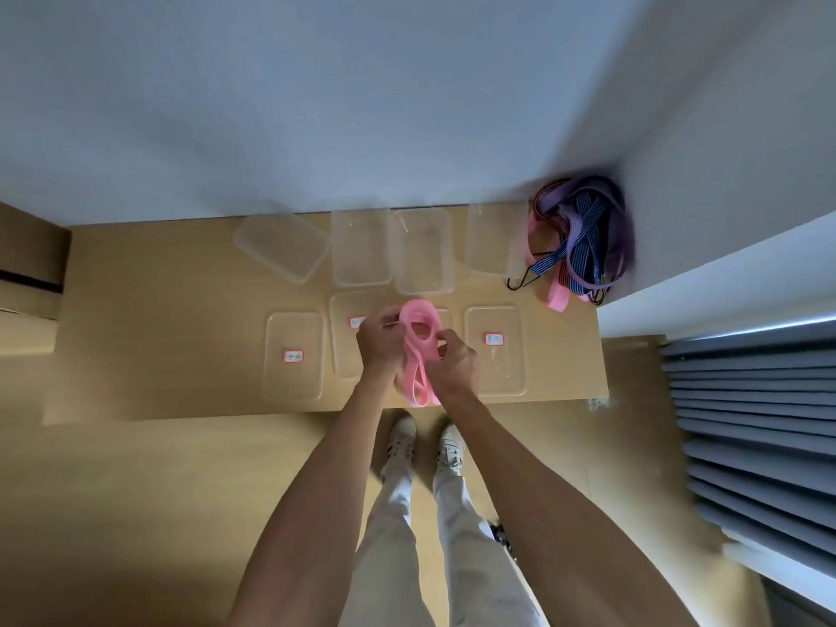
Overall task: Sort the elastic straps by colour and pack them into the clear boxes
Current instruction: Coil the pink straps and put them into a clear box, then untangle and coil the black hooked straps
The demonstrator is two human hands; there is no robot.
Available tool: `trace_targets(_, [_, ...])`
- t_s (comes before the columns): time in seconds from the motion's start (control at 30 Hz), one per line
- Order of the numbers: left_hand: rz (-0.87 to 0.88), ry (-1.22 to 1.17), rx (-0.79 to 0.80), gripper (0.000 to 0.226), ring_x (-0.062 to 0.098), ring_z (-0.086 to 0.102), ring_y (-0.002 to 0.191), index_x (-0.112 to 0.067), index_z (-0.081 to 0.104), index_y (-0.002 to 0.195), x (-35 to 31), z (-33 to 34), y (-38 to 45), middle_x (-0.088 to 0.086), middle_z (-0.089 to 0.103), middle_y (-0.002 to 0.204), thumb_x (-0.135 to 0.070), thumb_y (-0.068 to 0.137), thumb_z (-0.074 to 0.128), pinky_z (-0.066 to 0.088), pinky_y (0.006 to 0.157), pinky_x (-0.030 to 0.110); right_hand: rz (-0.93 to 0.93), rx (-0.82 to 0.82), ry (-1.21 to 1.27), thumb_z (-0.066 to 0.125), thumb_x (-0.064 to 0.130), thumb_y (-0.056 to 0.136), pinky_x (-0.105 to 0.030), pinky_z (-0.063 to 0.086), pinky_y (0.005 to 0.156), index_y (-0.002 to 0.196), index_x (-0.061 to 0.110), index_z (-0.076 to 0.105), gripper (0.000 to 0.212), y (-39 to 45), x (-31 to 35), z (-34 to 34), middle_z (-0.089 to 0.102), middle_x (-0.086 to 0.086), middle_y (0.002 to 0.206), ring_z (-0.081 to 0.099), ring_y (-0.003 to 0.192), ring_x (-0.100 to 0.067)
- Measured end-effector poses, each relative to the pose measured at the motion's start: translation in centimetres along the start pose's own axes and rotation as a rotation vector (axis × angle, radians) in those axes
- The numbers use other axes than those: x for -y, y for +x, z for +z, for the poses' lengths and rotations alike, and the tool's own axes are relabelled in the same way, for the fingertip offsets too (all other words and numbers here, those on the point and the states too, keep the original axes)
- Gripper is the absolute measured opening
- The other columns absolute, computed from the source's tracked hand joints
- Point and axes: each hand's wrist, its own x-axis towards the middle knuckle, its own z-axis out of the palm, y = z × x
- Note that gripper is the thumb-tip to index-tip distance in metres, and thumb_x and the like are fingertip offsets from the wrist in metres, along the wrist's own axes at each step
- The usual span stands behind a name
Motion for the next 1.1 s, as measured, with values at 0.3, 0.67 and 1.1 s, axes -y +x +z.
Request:
trace_targets(0.3, [0.092, 0.319, 0.043, 0.021, 0.024, 0.065, 0.086, -0.011, 0.076, 0.097, 0.4, 0.1, 1.9, 0.006, 0.073, 0.091, -0.010, 0.090, 0.056, 0.052, 0.075, 0.037, -0.012, 0.039, -0.184, 0.062, 0.008, 0.087, -0.031, 0.048, 0.080, 0.127, 0.017, 0.063, 0.041, 1.2, 0.1, 1.1, 0.065, -0.012, 0.117, 0.064, 0.101, -0.031])
trace_targets(0.67, [0.396, 0.426, -0.027, 0.029, 0.027, 0.062, 0.109, -0.009, 0.068, 0.113, -2.9, -0.6, -2.4, 0.008, 0.067, 0.118, -0.010, 0.089, 0.051, 0.036, 0.084, 0.017, -0.100, -0.174, -0.082, 0.058, -0.003, 0.079, -0.047, 0.044, 0.100, 0.133, 0.006, 0.059, 0.055, -0.5, 0.7, -3.9, 0.051, -0.019, 0.141, 0.051, 0.122, -0.038])
trace_targets(1.1, [1.081, 0.550, 0.521, 0.028, 0.021, 0.063, 0.109, -0.006, 0.063, 0.121, -9.2, 7.1, -11.1, 0.007, 0.064, 0.123, -0.004, 0.093, 0.061, 0.053, 0.087, 0.034, 0.067, -0.638, 0.081, 0.057, 0.000, 0.084, -0.039, 0.049, 0.089, 0.138, 0.007, 0.052, 0.055, -9.9, -3.2, -13.7, 0.054, -0.015, 0.133, 0.055, 0.114, -0.035])
